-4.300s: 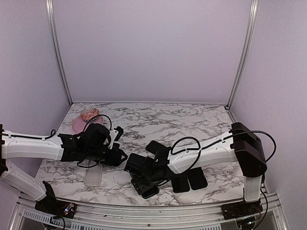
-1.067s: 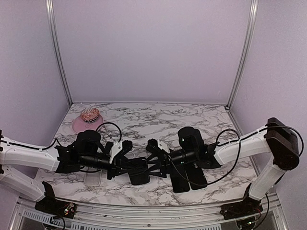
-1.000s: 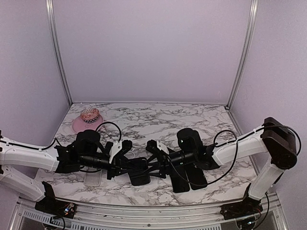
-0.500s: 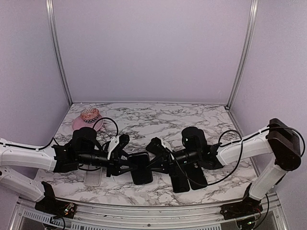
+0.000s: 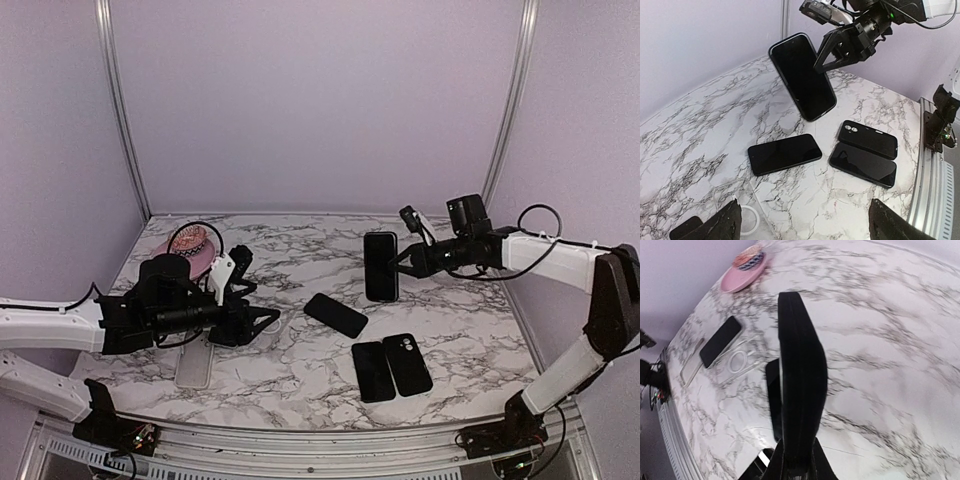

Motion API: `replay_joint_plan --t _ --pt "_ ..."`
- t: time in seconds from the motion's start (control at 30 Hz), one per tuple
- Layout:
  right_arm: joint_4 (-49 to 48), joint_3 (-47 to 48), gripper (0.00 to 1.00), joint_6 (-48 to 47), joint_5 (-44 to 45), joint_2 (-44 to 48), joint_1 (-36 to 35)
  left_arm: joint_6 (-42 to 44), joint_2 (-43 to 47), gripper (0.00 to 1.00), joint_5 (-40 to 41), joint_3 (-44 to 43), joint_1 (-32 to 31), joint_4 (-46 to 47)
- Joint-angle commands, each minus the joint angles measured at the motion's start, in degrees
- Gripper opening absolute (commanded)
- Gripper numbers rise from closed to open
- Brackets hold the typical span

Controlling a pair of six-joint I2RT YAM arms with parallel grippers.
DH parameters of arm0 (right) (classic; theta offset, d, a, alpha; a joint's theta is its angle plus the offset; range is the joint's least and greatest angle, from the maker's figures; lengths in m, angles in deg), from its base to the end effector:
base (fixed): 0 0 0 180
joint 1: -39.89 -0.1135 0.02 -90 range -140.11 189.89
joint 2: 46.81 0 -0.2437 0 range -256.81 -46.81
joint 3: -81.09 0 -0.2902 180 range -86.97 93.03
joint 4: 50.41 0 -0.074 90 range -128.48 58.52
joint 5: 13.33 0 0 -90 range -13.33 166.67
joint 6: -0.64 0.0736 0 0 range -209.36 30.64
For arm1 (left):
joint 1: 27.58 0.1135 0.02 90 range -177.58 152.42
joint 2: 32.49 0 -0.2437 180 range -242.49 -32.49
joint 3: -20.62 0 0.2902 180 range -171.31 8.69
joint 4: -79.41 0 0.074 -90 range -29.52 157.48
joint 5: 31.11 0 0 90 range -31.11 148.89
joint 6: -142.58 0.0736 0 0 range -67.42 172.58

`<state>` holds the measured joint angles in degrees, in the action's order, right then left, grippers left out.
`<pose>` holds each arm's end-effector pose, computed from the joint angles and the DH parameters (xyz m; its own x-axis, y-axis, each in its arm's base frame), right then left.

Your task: Put the phone into the phone case

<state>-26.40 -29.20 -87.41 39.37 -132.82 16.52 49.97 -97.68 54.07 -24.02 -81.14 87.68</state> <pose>0.3336 0.1927 0.1894 -0.6187 -0.2379 -0.7488 -0.7191 0.5553 0.4177 0.1931 -0.2719 0.2015 -0.1649 0.1470 -0.9753 0.8438 0.5331 -0.0623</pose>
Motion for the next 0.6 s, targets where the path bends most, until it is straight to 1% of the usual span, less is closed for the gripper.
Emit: replay_joint_plan --t 0.0,0.07,0.17,0.23,0.3,0.33,0.4,0.47,0.57 --pt "18.42 2.21 0.00 -1.67 4.91 1.60 9.85 -1.07 -1.62 0.89 7.03 -4.29 0.21 -6.78" --pt "20.60 1.80 0.00 -3.05 7.67 1.73 13.11 -0.96 -2.41 0.90 7.22 -5.58 0.21 -9.34" --pt "22.08 1.84 0.00 -5.29 6.21 -0.78 17.20 -0.31 -4.09 0.90 7.73 -7.67 0.21 -12.99" --pt "22.92 3.41 0.00 -7.00 4.07 -4.61 18.58 -0.13 -5.08 0.90 7.97 -8.81 0.20 -14.69" --pt "25.39 6.08 0.00 -8.79 4.04 -10.41 19.08 -0.58 -5.43 0.90 7.61 -9.35 0.19 -15.08" --pt "25.75 7.30 0.01 -9.26 4.52 -12.46 19.30 -0.90 -5.43 0.90 7.48 -9.40 0.21 -15.08" --pt "26.04 9.99 0.12 -9.65 6.38 -16.52 20.19 -1.41 -5.15 0.90 7.44 -9.56 0.21 -15.21" --pt "26.57 12.94 0.17 -8.72 9.96 -20.13 20.99 -1.59 -4.97 0.90 7.85 -9.91 0.21 -15.79" --pt "27.01 16.01 0.20 -8.30 14.48 -24.53 21.16 -1.38 -5.08 0.90 9.05 -10.69 0.29 -16.96"
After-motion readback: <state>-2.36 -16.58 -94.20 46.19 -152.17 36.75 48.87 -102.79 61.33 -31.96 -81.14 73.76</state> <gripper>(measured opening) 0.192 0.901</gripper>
